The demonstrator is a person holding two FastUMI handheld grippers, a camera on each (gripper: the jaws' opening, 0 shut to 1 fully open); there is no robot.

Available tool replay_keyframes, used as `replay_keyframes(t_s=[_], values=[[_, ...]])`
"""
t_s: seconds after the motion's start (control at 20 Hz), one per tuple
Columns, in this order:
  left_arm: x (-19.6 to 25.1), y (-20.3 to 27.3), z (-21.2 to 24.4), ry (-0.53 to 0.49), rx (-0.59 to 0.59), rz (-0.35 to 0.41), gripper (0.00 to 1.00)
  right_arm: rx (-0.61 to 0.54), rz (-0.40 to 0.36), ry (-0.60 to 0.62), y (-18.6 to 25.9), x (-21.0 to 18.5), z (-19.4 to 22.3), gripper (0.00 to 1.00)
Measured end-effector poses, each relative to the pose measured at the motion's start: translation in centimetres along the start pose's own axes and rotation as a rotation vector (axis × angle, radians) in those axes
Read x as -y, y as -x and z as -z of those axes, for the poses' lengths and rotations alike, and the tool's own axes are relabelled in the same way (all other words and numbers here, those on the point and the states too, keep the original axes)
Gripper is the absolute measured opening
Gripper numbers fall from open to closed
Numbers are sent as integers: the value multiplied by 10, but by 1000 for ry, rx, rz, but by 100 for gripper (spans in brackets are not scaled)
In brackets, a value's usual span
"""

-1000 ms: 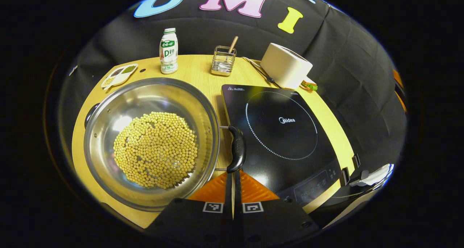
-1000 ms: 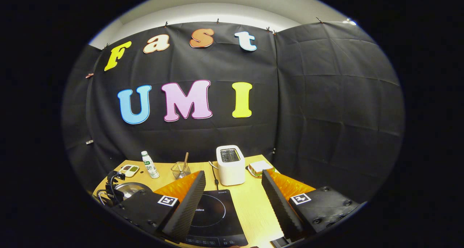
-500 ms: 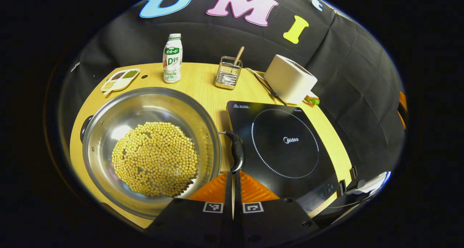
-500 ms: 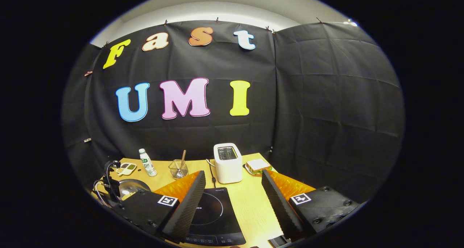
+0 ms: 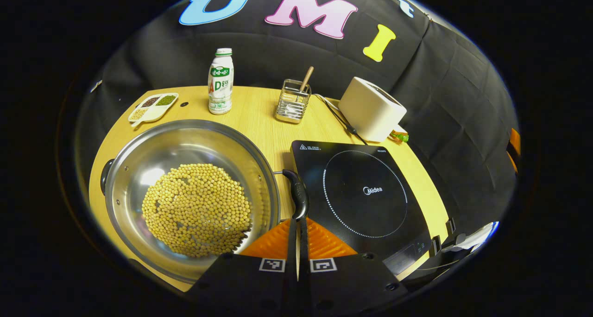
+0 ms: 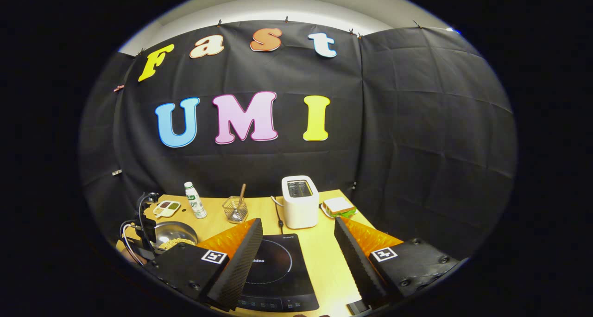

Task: First push the handle of the pot to place it horizontally, then grasp the pot with both hands and set it on the induction cooktop.

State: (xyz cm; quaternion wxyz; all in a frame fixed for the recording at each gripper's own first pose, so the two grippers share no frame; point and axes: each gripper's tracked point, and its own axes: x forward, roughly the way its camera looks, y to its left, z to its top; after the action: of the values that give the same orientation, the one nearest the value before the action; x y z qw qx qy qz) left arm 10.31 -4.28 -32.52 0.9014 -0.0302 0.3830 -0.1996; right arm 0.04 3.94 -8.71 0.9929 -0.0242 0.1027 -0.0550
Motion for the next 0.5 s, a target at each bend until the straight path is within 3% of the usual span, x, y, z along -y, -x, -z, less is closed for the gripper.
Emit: replay_keyframes(t_s=[0.2,0.35,0.5], values=[[-29,41,-19,15,101,-59,6,-104,-96,-4,-18,-43,30,98],[-64,81,-39,61,187,-108,16,-182,-192,-8,-33,-91,49,99],[-109,121,-51,93,245,-182,34,-278,-283,1,-47,-139,71,99]])
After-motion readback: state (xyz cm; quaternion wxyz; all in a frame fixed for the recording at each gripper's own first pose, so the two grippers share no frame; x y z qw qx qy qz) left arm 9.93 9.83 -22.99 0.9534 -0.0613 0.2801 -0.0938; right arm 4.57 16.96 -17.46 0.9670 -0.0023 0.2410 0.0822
